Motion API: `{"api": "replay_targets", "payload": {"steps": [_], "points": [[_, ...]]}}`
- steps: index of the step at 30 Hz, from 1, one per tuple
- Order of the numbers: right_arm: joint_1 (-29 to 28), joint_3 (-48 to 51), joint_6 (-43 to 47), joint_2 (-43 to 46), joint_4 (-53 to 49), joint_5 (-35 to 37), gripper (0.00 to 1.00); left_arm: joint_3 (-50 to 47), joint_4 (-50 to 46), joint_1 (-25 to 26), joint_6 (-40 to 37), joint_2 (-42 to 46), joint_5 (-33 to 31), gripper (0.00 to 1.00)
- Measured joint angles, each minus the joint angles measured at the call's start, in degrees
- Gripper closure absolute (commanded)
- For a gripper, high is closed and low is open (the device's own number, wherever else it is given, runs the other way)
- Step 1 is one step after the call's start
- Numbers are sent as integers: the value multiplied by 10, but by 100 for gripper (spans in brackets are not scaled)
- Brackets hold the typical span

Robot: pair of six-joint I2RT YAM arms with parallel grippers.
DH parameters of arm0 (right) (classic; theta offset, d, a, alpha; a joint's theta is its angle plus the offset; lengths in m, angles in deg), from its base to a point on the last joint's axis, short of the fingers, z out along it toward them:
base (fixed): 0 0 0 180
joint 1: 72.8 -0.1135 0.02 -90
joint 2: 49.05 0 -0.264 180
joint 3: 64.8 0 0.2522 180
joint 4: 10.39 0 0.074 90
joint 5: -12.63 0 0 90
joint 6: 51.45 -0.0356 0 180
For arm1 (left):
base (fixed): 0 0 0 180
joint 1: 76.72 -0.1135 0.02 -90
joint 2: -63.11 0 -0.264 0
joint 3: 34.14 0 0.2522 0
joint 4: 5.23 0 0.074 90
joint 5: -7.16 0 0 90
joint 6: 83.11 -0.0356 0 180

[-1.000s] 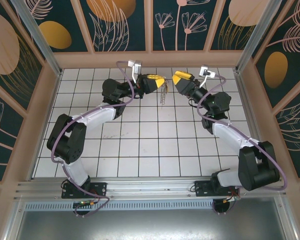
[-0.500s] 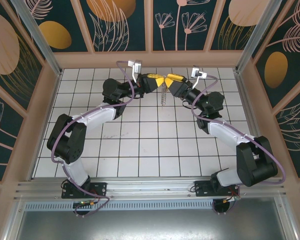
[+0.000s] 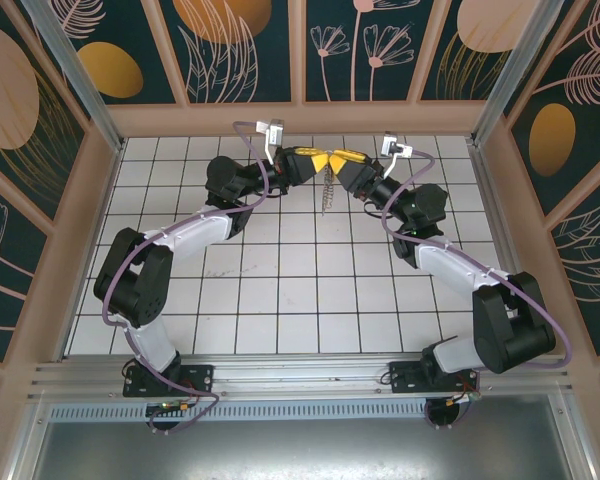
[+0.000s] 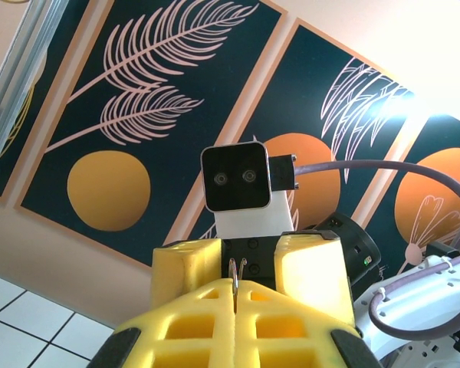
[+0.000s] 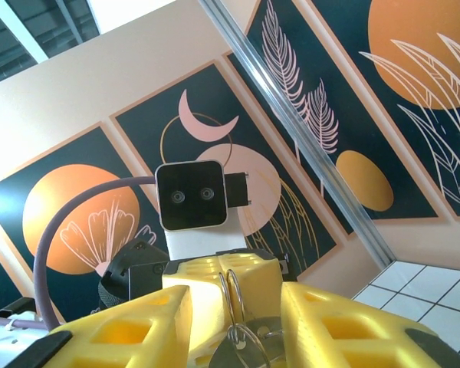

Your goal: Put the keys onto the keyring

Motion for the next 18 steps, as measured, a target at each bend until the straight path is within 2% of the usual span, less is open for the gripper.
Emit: {"api": "replay_targets", "payload": {"steps": [9, 18], "points": [[0, 1, 0, -1, 3, 2, 99, 0, 1, 0, 0, 0, -7, 100], [0, 1, 1, -2, 3, 2, 100, 0, -2, 0, 0, 0, -9, 100]]}}
